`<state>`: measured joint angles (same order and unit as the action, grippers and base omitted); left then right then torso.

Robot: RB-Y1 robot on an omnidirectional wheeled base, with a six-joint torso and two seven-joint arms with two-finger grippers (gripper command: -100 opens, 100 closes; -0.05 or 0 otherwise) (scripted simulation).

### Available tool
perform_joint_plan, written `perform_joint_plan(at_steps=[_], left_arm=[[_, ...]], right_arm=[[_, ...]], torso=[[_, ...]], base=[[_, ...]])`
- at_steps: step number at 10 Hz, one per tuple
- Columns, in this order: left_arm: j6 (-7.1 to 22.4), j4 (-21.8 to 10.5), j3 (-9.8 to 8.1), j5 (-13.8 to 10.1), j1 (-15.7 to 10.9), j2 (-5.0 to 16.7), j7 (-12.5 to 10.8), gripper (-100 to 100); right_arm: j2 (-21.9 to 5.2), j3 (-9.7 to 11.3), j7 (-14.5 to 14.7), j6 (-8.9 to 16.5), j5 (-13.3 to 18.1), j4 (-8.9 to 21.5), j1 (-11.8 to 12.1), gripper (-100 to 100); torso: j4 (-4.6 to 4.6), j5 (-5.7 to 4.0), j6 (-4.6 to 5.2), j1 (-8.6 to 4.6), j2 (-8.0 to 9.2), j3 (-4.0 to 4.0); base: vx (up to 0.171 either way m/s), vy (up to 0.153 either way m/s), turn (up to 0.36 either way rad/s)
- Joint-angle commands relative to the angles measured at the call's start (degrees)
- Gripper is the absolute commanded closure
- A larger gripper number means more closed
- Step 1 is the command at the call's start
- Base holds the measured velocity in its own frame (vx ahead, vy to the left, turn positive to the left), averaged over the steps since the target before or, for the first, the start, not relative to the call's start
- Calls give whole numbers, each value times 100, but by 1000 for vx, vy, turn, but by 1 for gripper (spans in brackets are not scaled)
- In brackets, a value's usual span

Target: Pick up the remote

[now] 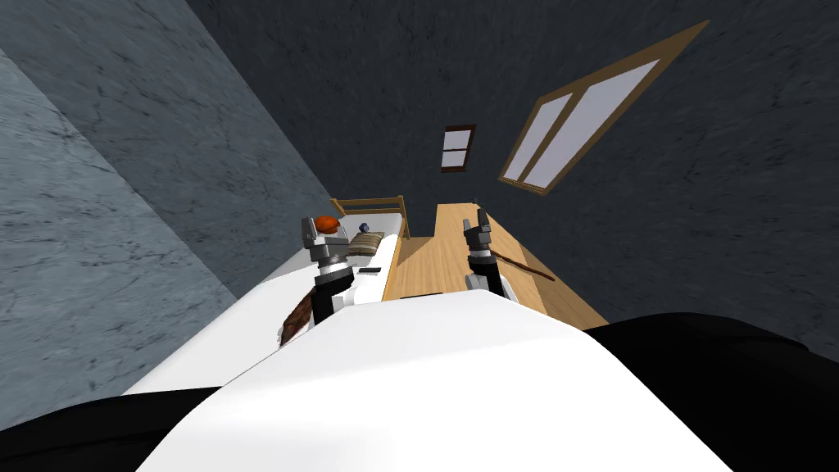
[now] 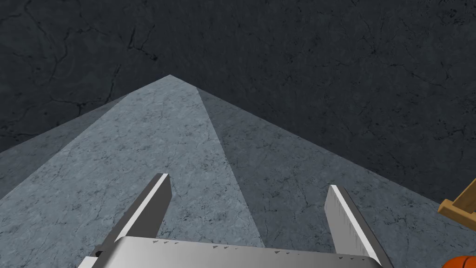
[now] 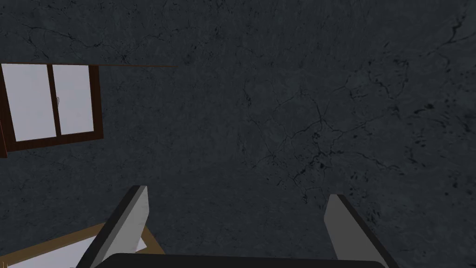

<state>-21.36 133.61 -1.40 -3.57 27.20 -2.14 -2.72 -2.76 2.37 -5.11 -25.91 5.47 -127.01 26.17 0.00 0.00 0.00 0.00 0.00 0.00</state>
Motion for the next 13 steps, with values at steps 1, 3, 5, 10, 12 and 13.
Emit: perform_joint_plan(at_steps=[1,3,5,10,12,13], left_arm=[[16,-32,18,4,54,236,-31,-100],[55,-110,61,14,182,563,-103,-100],[114,-225,125,30,376,835,-211,-100],[325,-621,347,94,1065,1226,-590,-100],[428,-809,458,126,1390,1323,-770,-100],[483,-909,519,142,1543,1369,-864,-100]], right_arm=[[0,0,0,0,0,0,0,0],[0,0,0,0,0,0,0,0],[0,0,0,0,0,0,0,0],[0,0,0,0,0,0,1,0],[0,0,0,0,0,0,1,0],[0,0,0,0,0,0,1,0]], torso=[[0,0,0,0,0,0],[-2,0,1,0,-7,-4],[-4,0,1,1,-17,-10],[-6,1,0,1,-26,-15],[-7,0,0,-2,-32,-18],[-7,-1,0,-3,-31,-18]], base=[[11,-2,-27],[32,-6,-49],[51,-3,-64],[66,-4,-93],[86,-7,-110],[83,-5,-124]])
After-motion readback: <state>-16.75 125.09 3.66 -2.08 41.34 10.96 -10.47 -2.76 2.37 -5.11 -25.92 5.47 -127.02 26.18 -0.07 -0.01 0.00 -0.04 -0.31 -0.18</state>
